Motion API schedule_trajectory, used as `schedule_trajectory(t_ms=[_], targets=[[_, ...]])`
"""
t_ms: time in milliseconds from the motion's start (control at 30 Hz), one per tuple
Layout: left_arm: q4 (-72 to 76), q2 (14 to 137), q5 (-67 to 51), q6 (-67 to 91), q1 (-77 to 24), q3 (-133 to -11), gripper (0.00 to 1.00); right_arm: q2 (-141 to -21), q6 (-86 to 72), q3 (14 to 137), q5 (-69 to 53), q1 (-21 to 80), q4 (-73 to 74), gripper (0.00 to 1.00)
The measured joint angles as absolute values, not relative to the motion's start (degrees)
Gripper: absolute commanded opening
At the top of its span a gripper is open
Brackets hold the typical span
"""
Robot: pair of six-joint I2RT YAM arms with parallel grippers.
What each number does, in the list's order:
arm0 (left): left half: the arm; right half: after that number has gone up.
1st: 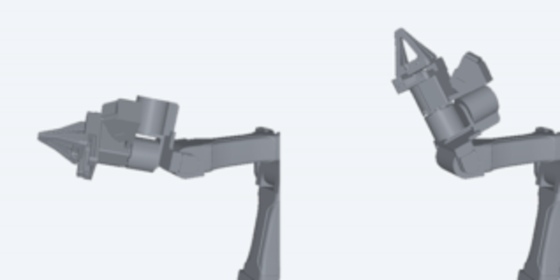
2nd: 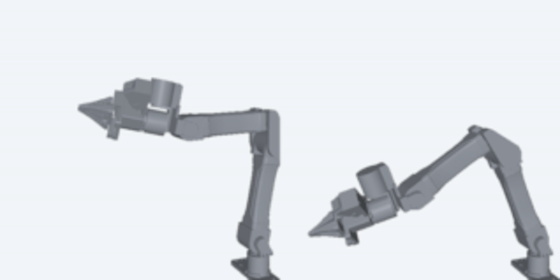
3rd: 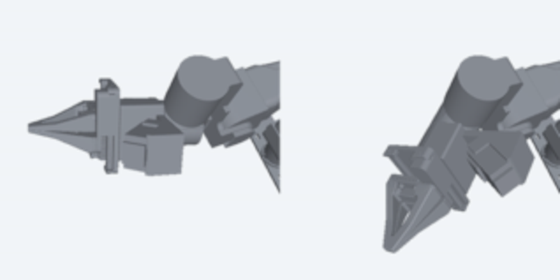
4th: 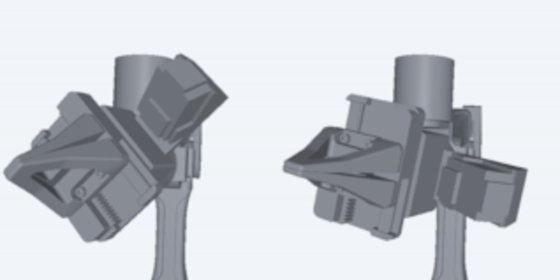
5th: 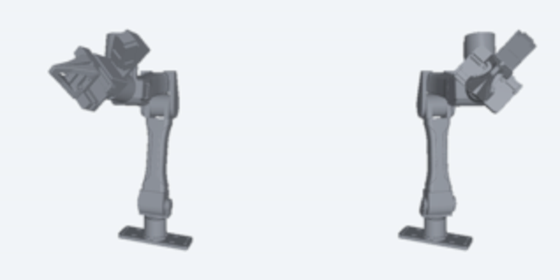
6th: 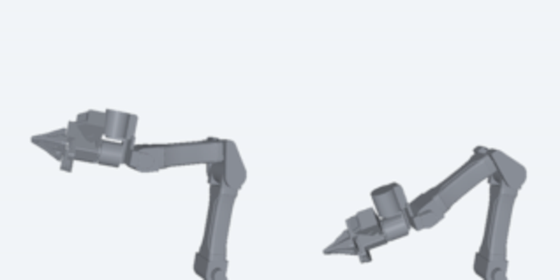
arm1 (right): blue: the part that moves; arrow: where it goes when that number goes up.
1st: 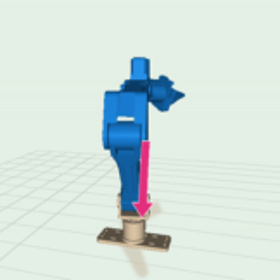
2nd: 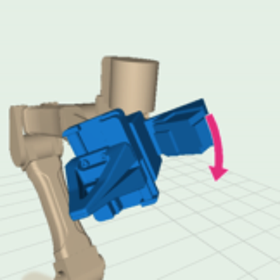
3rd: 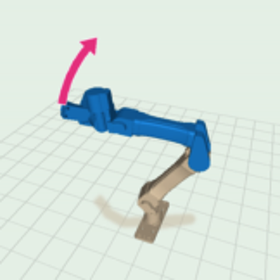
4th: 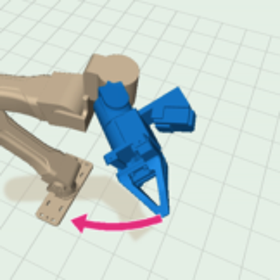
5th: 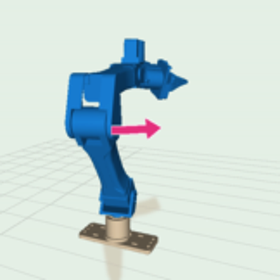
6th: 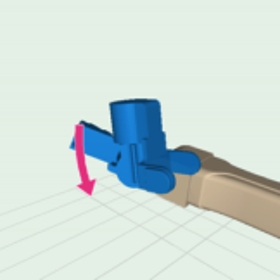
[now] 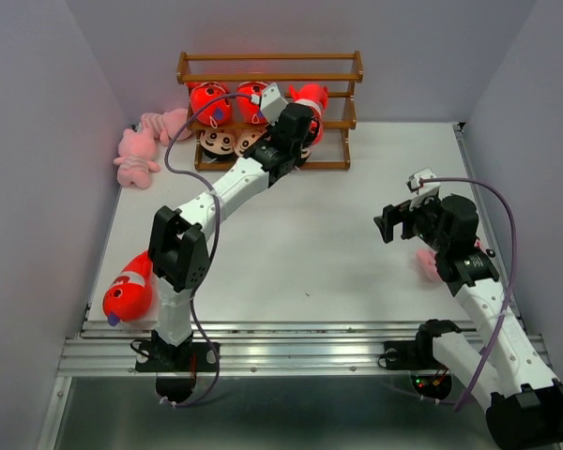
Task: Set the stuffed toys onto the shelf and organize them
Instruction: Place the stuffed toy onto shelf
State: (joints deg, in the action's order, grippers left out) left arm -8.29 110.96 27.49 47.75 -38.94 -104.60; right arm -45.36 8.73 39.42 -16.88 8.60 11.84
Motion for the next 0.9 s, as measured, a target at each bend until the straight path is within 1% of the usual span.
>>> schedule_trajectory(t_ms=[133, 367, 900], targets=[[-11.1, 115.0, 27.9, 48.8, -38.1, -110.7, 0.00, -45.3, 8.7, 39.4, -16.9, 8.6, 11.8, 1.00], [-14.5, 120.2, 28.1, 50.1, -36.2, -117.0, 0.00, -44.9, 8.8, 39.4, -16.7, 8.6, 11.8, 1.00], [-15.2, 124.3, 25.6, 50.7, -32.6, -123.9, 0.00, -44.9, 8.8, 39.4, -16.7, 8.6, 11.7, 1.00]])
